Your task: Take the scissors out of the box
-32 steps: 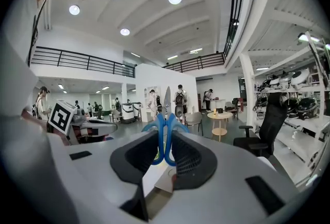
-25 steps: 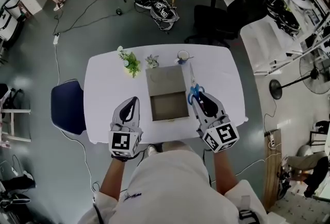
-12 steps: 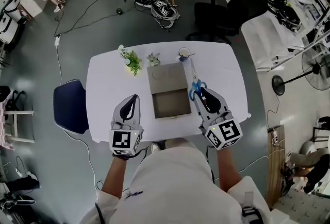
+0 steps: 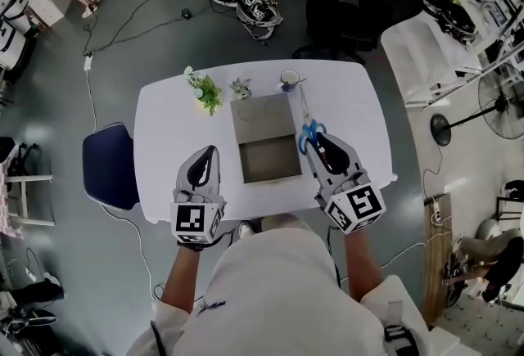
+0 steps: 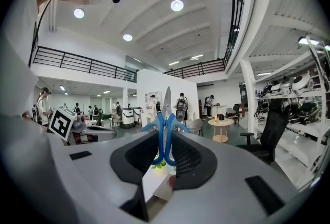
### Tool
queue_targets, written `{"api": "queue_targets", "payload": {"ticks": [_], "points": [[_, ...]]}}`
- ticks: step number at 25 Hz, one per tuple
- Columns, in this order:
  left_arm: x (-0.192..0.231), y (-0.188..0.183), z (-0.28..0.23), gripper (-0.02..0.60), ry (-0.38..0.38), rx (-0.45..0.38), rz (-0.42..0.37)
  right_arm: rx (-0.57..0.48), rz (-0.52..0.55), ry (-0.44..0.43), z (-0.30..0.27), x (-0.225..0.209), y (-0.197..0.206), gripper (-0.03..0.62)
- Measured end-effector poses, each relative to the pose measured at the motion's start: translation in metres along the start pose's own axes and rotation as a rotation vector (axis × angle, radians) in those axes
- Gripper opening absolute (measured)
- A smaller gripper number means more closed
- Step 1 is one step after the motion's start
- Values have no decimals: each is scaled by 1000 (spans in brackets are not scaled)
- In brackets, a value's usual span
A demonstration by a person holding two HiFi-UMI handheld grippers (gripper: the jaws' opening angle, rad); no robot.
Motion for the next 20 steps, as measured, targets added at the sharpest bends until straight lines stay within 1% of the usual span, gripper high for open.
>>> {"api": "queue_targets", "payload": {"ticks": [14, 20], "points": [[-1, 5, 0, 0, 1, 11, 5, 2, -2, 7, 0, -1, 1, 87], [-3, 2, -2, 0, 4, 4, 2, 9, 0, 11, 1, -3, 2, 87]]}}
Point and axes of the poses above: the fingertips, and each gripper's own axes: z backward along the fingers, x to its left, y out of its underside, the point moved 3 cm from there along z, backward along the fingers, and after that the axes turned 15 degrees about -z, right-handed, at the moved point
